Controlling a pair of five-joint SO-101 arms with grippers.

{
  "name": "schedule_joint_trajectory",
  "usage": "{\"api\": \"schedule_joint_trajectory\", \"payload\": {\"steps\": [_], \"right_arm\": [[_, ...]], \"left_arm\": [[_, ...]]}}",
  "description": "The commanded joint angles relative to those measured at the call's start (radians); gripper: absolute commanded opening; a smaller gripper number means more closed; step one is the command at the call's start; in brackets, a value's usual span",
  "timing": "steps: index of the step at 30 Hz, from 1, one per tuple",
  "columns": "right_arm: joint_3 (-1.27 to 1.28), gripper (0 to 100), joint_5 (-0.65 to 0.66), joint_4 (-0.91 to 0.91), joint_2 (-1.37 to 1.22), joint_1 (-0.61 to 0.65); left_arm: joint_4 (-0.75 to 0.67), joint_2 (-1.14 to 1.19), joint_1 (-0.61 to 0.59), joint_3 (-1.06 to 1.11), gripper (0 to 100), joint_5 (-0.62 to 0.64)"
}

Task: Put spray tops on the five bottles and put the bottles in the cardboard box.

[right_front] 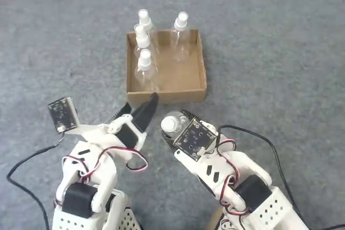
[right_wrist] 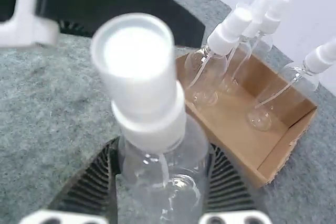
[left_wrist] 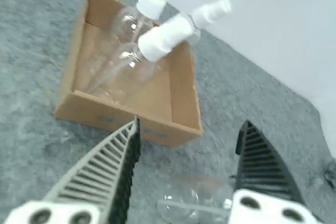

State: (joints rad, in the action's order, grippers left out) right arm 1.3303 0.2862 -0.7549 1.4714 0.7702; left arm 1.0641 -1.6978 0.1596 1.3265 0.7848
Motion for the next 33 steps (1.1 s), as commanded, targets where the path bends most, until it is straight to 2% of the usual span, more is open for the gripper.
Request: {"api": "schedule_joint_trajectory", "payload": {"steps": [1, 4, 9, 13, 21, 25, 33], "right_arm": [[-0.023, 0.6, -0.002, 0.030, 0.027, 0.008], [-0.023, 0.6, -0.002, 0.028, 0.027, 0.007], [-0.028, 0.6, -0.002, 0.028, 0.027, -0.047], [-0.029, 0.6, -0.002, 0.030, 0.035, -0.062], [-0.072, 0.6, -0.003, 0.030, 0.025, -0.088], [-0.114, 0.6, -0.003, 0.028, 0.025, -0.111], [-0.187, 0.6, -0.002, 0.028, 0.025, -0.111]], "left_arm": [[-0.005, -0.006, -0.061, -0.070, 27, -0.005], [0.000, -0.006, -0.138, -0.099, 27, 0.002], [-0.006, -0.006, -0.338, -0.134, 27, 0.123], [-0.014, -0.006, -0.430, -0.139, 27, 0.144], [-0.167, -0.006, -0.511, -0.039, 27, 0.147], [-0.227, -0.006, -0.545, -0.004, 27, 0.192], [-0.239, -0.006, -0.569, 0.001, 27, 0.193]]}}
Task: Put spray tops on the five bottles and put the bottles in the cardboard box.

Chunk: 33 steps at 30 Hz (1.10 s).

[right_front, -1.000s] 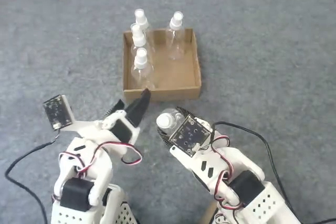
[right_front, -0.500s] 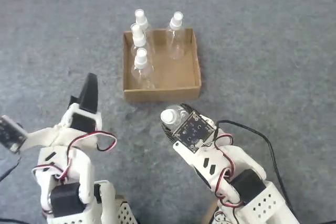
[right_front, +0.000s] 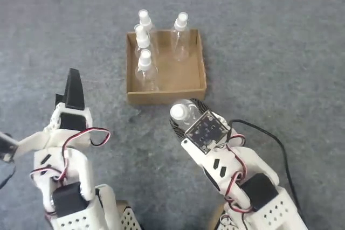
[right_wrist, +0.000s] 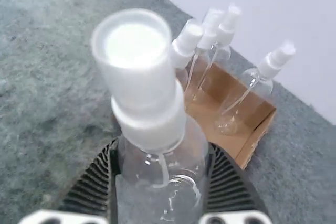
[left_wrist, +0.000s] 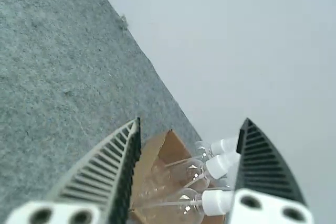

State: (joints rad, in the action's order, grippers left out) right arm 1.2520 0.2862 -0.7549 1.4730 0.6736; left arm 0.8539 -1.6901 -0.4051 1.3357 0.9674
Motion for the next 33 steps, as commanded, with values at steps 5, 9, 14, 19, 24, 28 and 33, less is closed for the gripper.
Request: {"api": "schedule_joint_trajectory", "payload": {"steps": [5, 9, 14, 19, 24, 28, 33], "right_arm": [[-0.178, 0.6, -0.002, 0.021, 0.022, -0.016], [-0.221, 0.6, 0.031, 0.027, -0.010, -0.015], [-0.318, 0.6, 0.040, 0.030, -0.174, -0.015], [-0.433, 0.6, 0.040, 0.030, -0.344, -0.015], [-0.489, 0.6, 0.035, 0.124, -0.473, -0.033], [-0.489, 0.6, 0.031, 0.257, -0.576, -0.102], [-0.486, 0.6, -0.038, 0.372, -0.717, -0.159]], "left_arm": [[-0.029, -0.014, -0.005, -0.008, 27, 0.008], [-0.029, -0.014, -0.005, -0.008, 27, 0.006], [-0.029, -0.014, -0.005, -0.008, 27, 0.006], [-0.028, -0.014, -0.005, -0.008, 27, 0.006], [-0.029, -0.014, -0.005, -0.008, 27, 0.006], [-0.028, -0.014, -0.005, -0.008, 27, 0.006], [-0.028, -0.014, -0.005, -0.008, 27, 0.006]]}}
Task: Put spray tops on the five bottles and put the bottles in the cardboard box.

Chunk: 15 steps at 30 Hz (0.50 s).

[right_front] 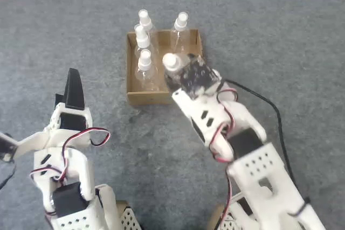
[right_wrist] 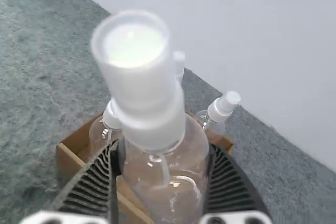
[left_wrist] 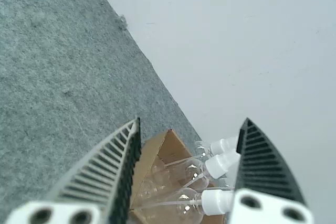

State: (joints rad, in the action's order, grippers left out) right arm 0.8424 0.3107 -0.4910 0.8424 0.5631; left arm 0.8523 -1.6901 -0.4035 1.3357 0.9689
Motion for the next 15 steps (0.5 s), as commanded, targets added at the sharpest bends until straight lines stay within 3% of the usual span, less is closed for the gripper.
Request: {"api": "schedule_joint_trajectory", "payload": {"steps": [1, 15], "right_arm": [[-0.077, 0.6, -0.087, 0.139, -0.113, -0.054], [-0.077, 0.6, -0.129, 0.395, -0.426, -0.062]], "left_arm": [[-0.026, -0.014, -0.006, -0.007, 27, 0.005], [-0.028, -0.014, -0.006, 0.001, 27, 0.003]]}}
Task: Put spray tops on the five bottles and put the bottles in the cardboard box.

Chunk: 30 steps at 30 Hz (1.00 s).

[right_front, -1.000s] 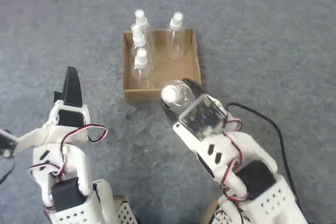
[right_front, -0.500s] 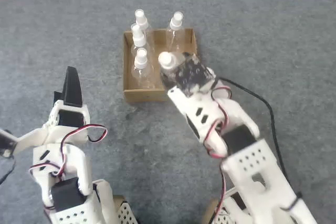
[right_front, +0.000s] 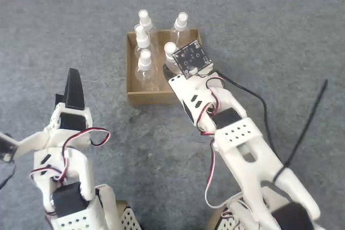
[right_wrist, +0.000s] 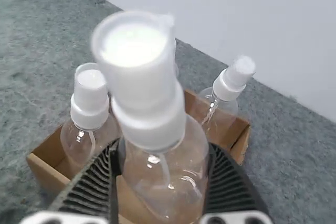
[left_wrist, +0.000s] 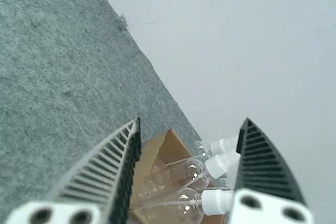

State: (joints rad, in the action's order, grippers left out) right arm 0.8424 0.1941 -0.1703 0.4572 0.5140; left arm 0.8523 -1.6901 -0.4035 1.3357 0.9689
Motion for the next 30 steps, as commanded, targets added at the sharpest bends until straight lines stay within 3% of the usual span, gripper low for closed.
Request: {"api": "schedule_joint_trajectory", "payload": {"steps": [1, 9, 18, 22, 30], "right_arm": [[-0.077, 0.6, -0.012, 0.088, -0.062, -0.013], [-0.077, 0.6, -0.129, 0.186, -0.186, -0.051], [-0.078, 0.6, -0.149, 0.193, -0.263, -0.073], [-0.084, 0.6, -0.242, 0.194, -0.291, -0.077], [-0.081, 0.6, -0.252, 0.194, -0.308, -0.077]], "left_arm": [[-0.028, -0.014, -0.006, 0.004, 27, 0.003], [-0.029, -0.014, -0.006, 0.004, 27, 0.003], [-0.029, -0.014, -0.005, 0.005, 27, 0.003], [-0.029, -0.014, -0.003, 0.005, 27, 0.003], [-0.029, -0.014, -0.003, 0.007, 27, 0.003]]}}
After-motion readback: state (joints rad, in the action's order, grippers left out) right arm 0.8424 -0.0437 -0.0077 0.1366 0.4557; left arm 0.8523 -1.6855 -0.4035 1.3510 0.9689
